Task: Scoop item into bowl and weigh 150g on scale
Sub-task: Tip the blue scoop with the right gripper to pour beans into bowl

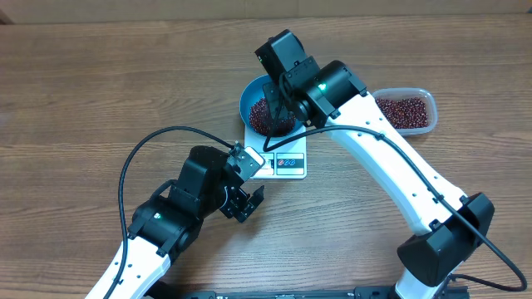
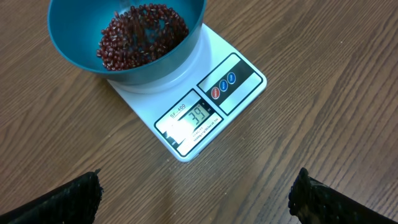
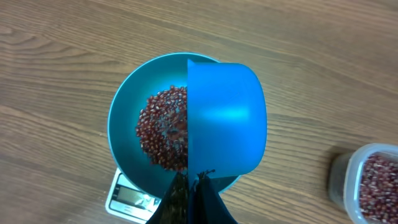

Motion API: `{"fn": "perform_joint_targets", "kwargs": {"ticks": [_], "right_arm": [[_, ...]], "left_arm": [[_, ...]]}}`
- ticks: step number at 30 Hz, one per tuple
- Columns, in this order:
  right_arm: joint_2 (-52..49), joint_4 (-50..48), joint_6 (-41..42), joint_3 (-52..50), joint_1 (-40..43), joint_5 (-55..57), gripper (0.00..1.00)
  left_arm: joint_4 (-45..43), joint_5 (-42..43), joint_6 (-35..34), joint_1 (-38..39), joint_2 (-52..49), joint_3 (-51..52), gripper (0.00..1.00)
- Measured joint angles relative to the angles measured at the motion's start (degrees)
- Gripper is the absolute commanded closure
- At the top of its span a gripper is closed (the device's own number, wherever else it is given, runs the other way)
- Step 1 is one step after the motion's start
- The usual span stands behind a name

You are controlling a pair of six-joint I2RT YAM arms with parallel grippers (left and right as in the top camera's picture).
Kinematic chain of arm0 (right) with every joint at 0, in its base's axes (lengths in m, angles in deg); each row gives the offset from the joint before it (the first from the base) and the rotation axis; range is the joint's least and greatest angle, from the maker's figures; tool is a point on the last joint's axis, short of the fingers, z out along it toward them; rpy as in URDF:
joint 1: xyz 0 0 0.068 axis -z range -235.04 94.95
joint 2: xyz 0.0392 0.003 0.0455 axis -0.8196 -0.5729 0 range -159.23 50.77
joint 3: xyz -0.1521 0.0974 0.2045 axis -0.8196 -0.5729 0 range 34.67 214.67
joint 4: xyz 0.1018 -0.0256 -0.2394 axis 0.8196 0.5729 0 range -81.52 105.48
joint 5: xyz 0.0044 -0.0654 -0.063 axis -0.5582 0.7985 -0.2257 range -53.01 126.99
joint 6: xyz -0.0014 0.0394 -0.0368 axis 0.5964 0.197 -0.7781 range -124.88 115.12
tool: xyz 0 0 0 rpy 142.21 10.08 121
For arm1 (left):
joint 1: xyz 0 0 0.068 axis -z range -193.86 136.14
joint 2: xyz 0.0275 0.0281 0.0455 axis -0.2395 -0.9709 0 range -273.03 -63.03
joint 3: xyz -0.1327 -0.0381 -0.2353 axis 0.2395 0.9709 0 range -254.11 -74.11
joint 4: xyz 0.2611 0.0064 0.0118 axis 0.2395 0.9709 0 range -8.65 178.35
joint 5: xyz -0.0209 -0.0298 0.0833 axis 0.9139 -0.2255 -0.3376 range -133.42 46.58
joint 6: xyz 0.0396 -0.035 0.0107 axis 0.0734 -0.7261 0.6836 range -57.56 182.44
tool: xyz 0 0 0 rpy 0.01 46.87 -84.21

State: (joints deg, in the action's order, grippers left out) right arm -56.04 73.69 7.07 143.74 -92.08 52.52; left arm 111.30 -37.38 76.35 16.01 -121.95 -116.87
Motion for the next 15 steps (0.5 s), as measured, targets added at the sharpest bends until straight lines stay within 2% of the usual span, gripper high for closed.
{"fn": "perform_joint_targets", "kwargs": {"ticks": [15], "right_arm": [[0.0,-0.02,0.02,0.0,-3.15,8.94,0.96]], "left_arm": [[0.02,0.0,0.0,0.0,0.0,0.0,0.0]]}}
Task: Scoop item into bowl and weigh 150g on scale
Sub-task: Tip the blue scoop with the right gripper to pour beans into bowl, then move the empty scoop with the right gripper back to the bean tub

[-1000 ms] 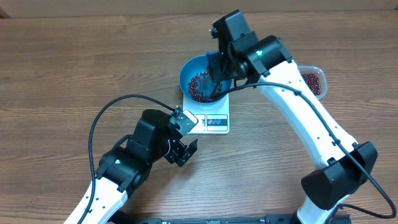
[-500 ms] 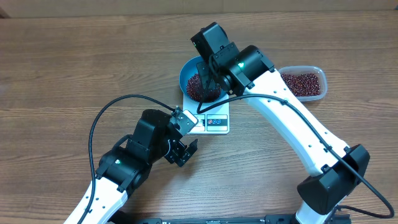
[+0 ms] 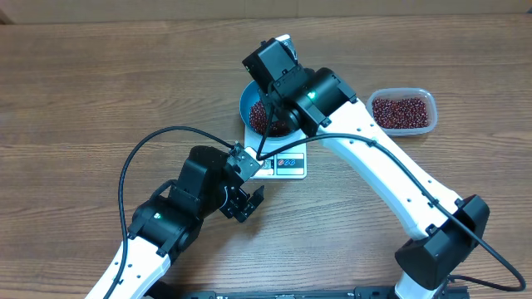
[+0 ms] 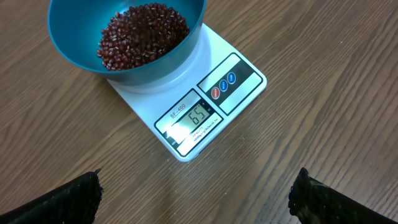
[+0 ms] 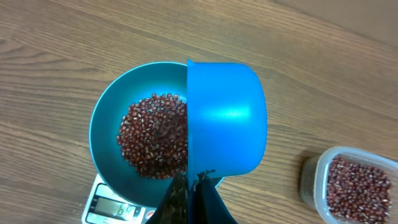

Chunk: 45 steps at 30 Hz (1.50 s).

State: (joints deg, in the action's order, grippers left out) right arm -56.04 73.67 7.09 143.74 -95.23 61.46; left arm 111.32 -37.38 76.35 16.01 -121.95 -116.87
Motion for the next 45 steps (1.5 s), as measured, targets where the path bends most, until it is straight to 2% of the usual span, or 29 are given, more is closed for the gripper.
{"fn": "perform_joint_targets", "kwargs": {"ticks": [18,28,38,45], "right_arm": [[0.0,-0.09,0.17,0.0,-0.74,2.93,0.96],[0.04,-2.93,4.48,0.0,-0.74,3.06,0.96],[2.86,0.96,7.52,0.04,0.98,16.63,0.96],[2.93,7.96,11.26,0.17,9.33,22.05,0.96]], "left_arm": [[0.0,0.0,0.0,0.0,0.0,0.0,0.0],[0.0,0.0,0.02,0.0,0.0,0.0,0.0],[0.0,0.0,0.0,0.0,0.0,0.0,0.0],[0.0,0.0,0.0,0.0,0.0,0.0,0.01]]}}
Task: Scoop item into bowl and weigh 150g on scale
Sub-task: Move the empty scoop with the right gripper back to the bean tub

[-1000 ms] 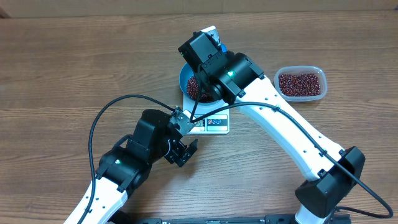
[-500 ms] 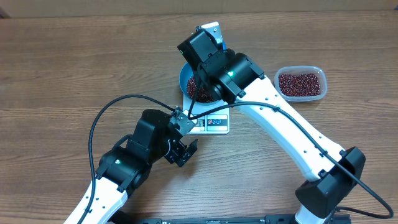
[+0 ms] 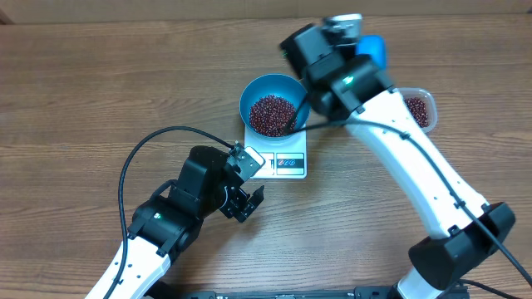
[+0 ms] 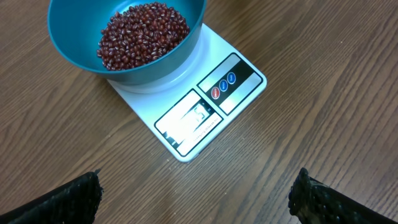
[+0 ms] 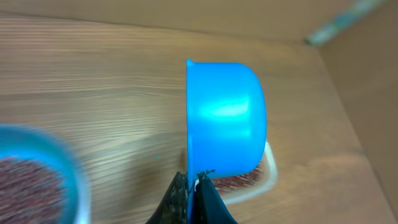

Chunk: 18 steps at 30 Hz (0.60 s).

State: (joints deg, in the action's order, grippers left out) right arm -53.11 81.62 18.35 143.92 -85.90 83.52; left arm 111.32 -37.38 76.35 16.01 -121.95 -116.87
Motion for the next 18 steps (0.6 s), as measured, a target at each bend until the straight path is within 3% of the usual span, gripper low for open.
{"fn": "perform_joint_targets", "kwargs": {"ticks": [9,18], "right_arm": [[0.0,2.6,2.69,0.0,12.13,-1.2,0.96],[-1.25,5.14,2.73,0.26,17.14,-5.01,0.96]], "left_arm": [[0.0,0.0,0.0,0.0,0.0,0.0,0.0],[0.0,0.0,0.02,0.0,0.0,0.0,0.0]]}}
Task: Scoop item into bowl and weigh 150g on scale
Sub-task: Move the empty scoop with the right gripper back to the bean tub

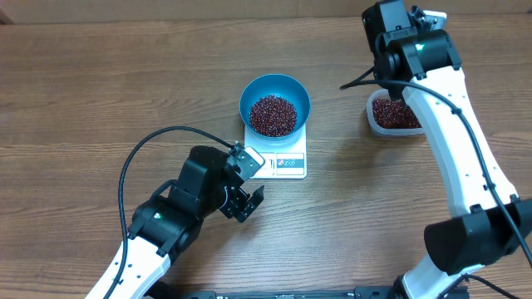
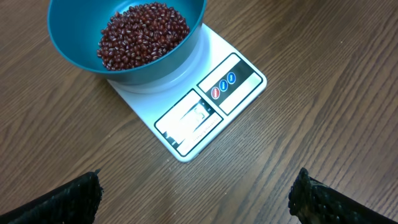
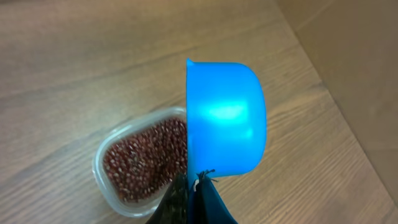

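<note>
A blue bowl [image 1: 275, 105] of red beans [image 2: 143, 33] sits on a white digital scale [image 1: 281, 160]; its display [image 2: 190, 118] is glared and unreadable. My right gripper [image 3: 192, 186] is shut on the handle of a blue scoop [image 3: 225, 117], held on its side above a clear plastic tub of red beans [image 3: 143, 160]. The tub [image 1: 392, 115] lies at the right, partly under the right arm. My left gripper [image 2: 194, 190] is open above bare wood near the scale's front, holding nothing.
A black cable [image 1: 145, 149] loops over the table beside the left arm. A brown cardboard wall [image 3: 348, 74] stands beyond the table's edge close to the tub.
My right gripper has carried the scoop further right, from between bowl and tub to directly above the tub of beans. The left gripper, bowl and scale have not moved.
First the scoop hung tipped over the bowl with beans falling and the scale reading 39. Then the beans lay settled and it read 65. Afterwards the scoop was away to the right of the bowl, and now it is over the tub.
</note>
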Motion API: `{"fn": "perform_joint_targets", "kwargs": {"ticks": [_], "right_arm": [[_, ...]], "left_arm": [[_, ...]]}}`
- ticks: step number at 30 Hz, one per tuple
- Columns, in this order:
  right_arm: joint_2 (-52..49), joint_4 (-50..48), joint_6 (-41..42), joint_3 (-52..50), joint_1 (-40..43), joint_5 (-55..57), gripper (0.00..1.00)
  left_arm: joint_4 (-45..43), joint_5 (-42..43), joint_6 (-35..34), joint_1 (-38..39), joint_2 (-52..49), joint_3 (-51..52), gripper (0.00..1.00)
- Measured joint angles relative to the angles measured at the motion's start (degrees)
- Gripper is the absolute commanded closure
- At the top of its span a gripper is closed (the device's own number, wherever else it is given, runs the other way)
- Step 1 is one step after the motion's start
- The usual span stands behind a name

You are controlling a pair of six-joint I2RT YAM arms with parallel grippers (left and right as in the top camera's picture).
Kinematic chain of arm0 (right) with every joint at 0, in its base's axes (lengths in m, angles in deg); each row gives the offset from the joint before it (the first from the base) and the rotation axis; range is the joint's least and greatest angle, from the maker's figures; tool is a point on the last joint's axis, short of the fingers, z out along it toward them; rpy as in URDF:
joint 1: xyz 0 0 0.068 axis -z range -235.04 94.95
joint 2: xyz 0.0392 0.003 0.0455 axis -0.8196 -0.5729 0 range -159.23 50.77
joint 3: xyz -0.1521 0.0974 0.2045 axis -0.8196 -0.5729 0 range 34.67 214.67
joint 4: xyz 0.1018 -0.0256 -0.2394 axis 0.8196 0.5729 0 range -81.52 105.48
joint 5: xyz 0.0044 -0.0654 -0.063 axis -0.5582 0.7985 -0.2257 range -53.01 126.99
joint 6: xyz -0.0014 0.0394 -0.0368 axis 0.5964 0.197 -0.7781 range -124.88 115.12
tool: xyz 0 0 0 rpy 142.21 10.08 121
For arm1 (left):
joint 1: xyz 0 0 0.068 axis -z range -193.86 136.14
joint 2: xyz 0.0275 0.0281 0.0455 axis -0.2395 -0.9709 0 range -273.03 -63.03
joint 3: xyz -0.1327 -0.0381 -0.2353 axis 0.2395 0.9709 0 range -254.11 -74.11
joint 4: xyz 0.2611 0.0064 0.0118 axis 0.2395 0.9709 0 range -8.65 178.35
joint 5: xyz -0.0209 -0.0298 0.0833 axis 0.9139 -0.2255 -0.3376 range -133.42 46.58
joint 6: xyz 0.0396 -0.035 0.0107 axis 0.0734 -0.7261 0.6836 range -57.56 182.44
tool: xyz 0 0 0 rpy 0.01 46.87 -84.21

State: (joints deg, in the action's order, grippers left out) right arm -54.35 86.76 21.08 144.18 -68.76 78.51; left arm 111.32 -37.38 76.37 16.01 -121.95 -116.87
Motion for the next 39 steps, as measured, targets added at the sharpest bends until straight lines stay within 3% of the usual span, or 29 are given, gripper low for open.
{"fn": "perform_joint_targets", "kwargs": {"ticks": [14,39], "right_arm": [[-11.54,2.4,0.0,0.02,0.87,-2.27,0.96],[-14.64,1.81,-0.04,-2.03,0.87,-2.34,0.96]], "left_arm": [[0.0,0.0,-0.02,0.0,0.0,0.0,0.0],[0.0,0.0,0.0,0.0,0.0,0.0,0.0]]}}
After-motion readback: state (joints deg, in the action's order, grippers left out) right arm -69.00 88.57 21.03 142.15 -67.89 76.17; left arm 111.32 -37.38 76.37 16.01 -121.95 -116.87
